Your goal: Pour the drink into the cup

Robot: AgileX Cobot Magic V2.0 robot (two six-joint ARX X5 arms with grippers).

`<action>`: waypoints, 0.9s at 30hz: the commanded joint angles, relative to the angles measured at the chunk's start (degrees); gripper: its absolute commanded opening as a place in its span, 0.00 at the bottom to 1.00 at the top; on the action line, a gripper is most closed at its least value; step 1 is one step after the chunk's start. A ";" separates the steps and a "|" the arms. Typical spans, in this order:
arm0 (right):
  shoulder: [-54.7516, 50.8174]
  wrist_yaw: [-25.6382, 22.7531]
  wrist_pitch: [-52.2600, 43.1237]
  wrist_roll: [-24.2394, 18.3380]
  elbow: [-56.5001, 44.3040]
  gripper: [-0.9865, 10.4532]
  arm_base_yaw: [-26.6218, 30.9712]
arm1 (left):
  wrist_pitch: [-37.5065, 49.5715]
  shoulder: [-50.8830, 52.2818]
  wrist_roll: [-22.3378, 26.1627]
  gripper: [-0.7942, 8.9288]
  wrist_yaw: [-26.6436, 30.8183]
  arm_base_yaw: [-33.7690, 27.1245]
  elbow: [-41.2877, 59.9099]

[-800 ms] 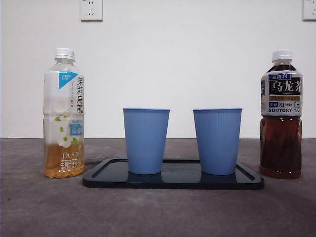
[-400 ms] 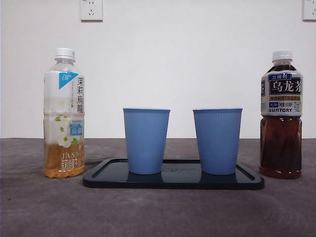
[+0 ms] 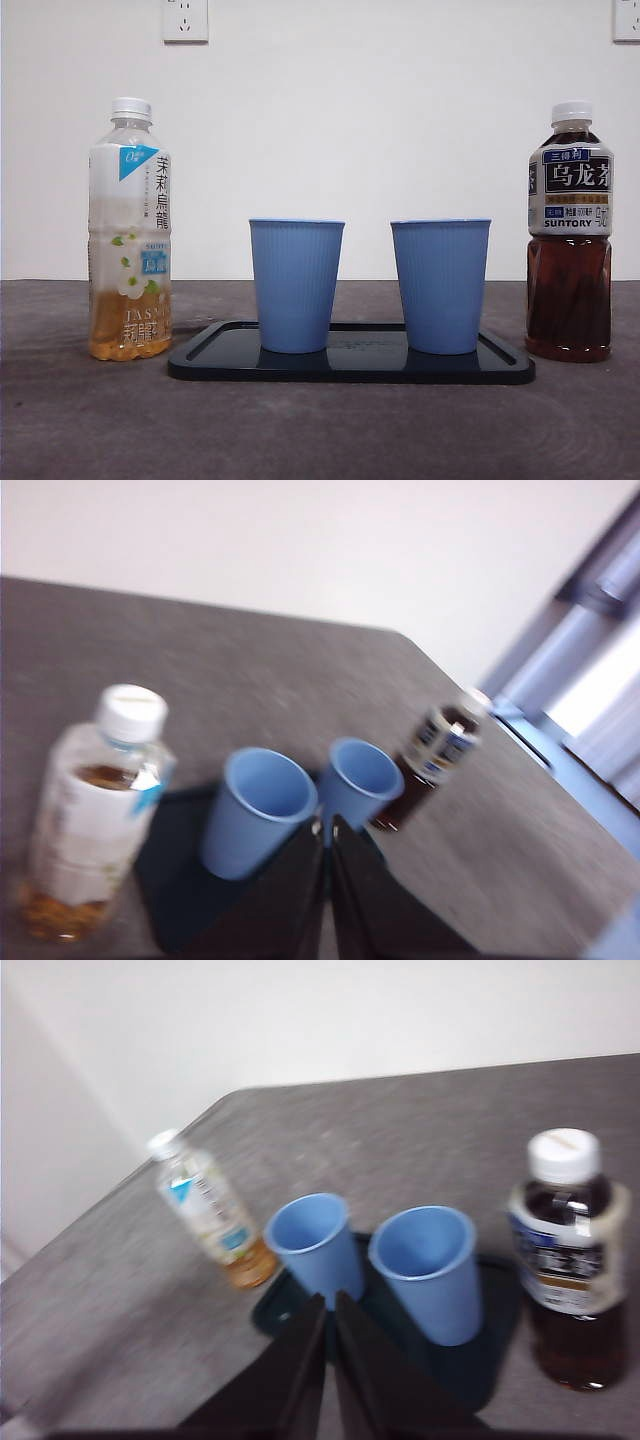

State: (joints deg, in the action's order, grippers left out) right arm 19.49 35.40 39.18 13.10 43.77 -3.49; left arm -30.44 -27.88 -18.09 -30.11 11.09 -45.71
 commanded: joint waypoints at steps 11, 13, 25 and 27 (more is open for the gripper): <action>2.86 3.52 1.16 -6.05 1.73 0.16 -0.20 | 0.07 -3.54 7.56 0.32 -3.98 1.53 -0.85; 2.89 3.45 1.18 -6.01 1.73 0.29 -0.20 | 0.07 -3.54 8.59 0.46 -3.98 1.53 -0.85; 2.89 3.17 1.18 -5.81 1.68 0.60 -0.20 | 0.07 -3.56 8.63 0.64 -3.98 1.57 -0.85; 2.89 2.19 1.16 -5.84 1.55 0.60 -0.20 | 0.07 -3.56 8.63 0.64 -3.98 1.57 -0.83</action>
State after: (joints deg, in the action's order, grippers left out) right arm 22.22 37.95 40.60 7.68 44.60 -3.49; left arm -31.07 -31.16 -9.98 -34.24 12.51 -45.76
